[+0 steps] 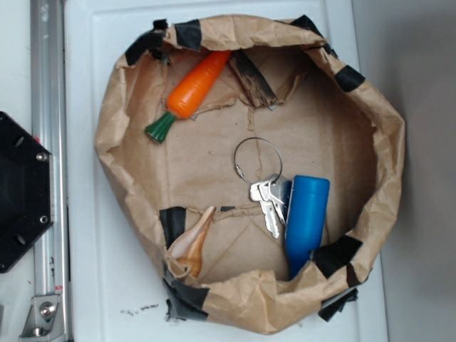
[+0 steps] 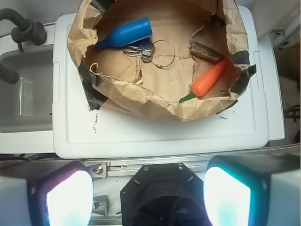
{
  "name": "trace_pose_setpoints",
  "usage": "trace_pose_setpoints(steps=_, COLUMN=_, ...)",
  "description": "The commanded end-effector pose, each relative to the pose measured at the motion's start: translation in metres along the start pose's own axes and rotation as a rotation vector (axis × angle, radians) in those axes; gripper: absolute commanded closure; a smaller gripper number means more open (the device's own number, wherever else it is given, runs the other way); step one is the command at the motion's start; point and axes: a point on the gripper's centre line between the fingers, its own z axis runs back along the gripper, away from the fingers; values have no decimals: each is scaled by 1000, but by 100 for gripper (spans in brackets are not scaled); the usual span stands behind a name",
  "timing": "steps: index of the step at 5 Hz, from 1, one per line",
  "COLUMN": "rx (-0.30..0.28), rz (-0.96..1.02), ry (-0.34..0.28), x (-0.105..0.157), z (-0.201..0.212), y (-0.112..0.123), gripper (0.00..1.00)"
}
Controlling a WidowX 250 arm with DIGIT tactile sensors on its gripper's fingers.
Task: Grab the wood chip.
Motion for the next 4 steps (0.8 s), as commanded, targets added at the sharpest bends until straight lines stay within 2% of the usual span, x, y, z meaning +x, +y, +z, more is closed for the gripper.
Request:
trace_pose_setpoints(steps=1, rx=0, rz=0, ry=0, x=0, z=0, y=0, gripper=0)
trace_pose_setpoints(steps=2, rx=86, rz=-8, ry=-39, x=42, z=-30, y=18, gripper=0)
trace_pose_setpoints(steps=3, rx=141, rz=-83, ry=-99, x=78, z=-56, y=35, gripper=0)
trace_pose_setpoints(steps=4, rx=184, rz=-168, ry=-108, x=100, z=-87, y=41, gripper=0)
